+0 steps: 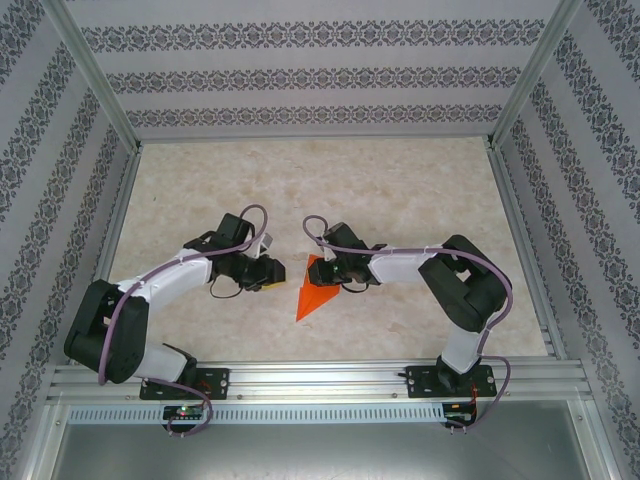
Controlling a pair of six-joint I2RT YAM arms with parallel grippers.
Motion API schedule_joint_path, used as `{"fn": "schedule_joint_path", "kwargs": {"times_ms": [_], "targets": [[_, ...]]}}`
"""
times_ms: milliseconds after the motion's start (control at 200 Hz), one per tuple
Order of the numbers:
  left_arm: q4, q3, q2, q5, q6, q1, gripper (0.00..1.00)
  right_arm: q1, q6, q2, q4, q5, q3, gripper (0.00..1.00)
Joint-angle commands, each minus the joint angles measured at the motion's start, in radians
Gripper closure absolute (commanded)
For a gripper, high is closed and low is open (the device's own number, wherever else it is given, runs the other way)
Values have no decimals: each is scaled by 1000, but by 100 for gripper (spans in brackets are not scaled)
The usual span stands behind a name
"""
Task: Fold a paper plane with a square sheet of paper (pick it up from the middle)
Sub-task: Fourth fold the wing at the center of the table, then turn over the paper at the center of the table.
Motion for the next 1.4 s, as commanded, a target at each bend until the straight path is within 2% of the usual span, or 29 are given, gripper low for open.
{"fn": "schedule_joint_path", "kwargs": {"times_ms": [0, 125, 220, 400, 530, 644, 769, 859, 1394], "targets": [[3, 0, 7, -44, -10, -26, 68, 8, -44, -31, -153, 18, 32, 82], [-6, 24, 30, -61, 7, -38, 67, 6, 33, -125, -100, 31, 16, 74], [-7, 50, 54, -61, 24, -45, 65, 3, 97, -210, -94, 89, -17, 65], [-20, 125, 119, -72, 56, -108, 64, -9, 292, -385, -155, 298, -153, 59], [-49, 183, 173, -131, 81, -165, 68, -16, 450, -518, -25, 305, -345, 53], [-70, 229, 220, -180, 105, -208, 74, -14, 527, -582, 59, 277, -437, 52], [-89, 260, 266, -238, 123, -226, 80, -12, 533, -583, 59, 246, -431, 52], [-81, 267, 292, -237, 125, -227, 82, -11, 540, -552, 86, 230, -418, 52], [-58, 279, 380, -218, 150, -231, 83, 1, 573, -330, 174, 163, -329, 56]]}}
